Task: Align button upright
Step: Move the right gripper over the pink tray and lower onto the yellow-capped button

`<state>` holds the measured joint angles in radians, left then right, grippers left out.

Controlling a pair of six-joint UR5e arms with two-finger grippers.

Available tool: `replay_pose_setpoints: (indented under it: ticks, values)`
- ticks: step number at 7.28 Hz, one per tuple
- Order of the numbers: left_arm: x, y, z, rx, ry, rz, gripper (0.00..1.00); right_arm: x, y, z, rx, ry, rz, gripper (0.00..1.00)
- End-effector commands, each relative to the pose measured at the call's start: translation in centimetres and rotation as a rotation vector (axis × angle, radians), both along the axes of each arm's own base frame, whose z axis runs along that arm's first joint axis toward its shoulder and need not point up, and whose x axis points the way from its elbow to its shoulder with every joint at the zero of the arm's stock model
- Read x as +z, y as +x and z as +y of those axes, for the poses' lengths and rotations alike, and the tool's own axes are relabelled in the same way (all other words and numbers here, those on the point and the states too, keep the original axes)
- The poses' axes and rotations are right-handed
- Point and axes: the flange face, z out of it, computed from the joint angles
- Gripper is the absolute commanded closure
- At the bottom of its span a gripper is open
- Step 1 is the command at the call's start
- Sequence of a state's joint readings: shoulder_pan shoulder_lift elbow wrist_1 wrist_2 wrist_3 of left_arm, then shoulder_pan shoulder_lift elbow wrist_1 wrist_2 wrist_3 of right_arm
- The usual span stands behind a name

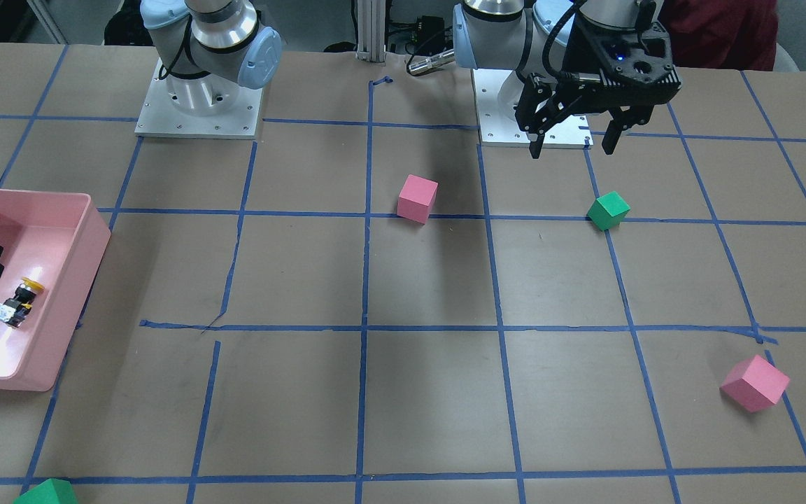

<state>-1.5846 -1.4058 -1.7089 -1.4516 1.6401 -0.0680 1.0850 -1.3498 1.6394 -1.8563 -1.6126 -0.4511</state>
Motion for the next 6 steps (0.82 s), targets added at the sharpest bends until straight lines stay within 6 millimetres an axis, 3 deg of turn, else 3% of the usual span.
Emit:
replay_pose_setpoints:
  ticks: [1,4,6]
  values:
    - [0.0,0.0,0.0,0.000,0.000,-0.001,0.00,-3.8,-1.9,1.0,-0.037,0.023,-0.010,0.00]
    - [0.1,0.1,0.1,-0.001,0.000,-0.006,0.00,-7.2,-6.0,0.8,-0.097,0.030,-0.016,0.00]
    - [0.1,0.0,0.1,-0.001,0.000,-0.005,0.00,-8.1,-5.8,1.2,-0.097,0.047,-0.024,0.00]
